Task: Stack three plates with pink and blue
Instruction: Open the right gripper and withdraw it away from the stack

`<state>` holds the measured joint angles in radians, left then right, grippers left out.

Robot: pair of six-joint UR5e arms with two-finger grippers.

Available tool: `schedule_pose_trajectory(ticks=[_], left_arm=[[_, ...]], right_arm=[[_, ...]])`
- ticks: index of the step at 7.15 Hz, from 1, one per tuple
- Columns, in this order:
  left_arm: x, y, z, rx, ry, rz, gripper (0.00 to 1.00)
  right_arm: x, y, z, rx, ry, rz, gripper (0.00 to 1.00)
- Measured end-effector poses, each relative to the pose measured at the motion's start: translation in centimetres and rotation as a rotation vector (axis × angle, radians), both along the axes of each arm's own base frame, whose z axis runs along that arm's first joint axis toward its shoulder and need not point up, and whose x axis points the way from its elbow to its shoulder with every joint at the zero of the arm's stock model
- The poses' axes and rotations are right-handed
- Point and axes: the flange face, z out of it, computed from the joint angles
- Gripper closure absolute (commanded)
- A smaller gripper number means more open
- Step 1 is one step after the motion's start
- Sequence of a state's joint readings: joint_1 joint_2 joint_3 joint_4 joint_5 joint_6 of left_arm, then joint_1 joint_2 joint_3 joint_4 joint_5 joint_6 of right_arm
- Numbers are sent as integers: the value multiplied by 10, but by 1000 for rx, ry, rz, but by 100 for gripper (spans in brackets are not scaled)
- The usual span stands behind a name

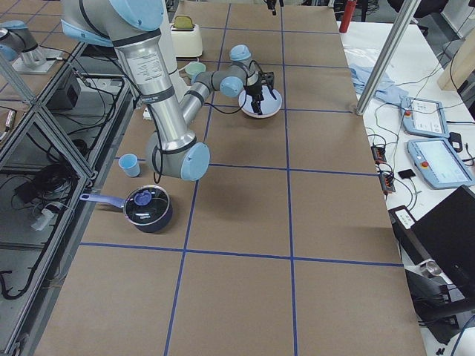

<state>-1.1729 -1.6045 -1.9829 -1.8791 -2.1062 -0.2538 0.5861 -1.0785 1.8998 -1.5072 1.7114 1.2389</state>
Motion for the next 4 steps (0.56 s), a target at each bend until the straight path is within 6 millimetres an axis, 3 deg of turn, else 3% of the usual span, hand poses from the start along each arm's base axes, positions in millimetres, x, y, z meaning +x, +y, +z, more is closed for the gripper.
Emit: schedule_pose_trajectory(ticks=[1, 2, 4], left_arm=[[-5, 2, 8, -15, -7, -8, 0], [-15, 2, 15, -26, -15, -28, 0], [-36, 5, 32, -55, -31, -60, 0]], right_arm=[[51, -30, 2, 7, 21, -66, 0], [108, -62, 16, 30, 54, -140, 0], [249, -114, 68, 90, 150, -305, 0]])
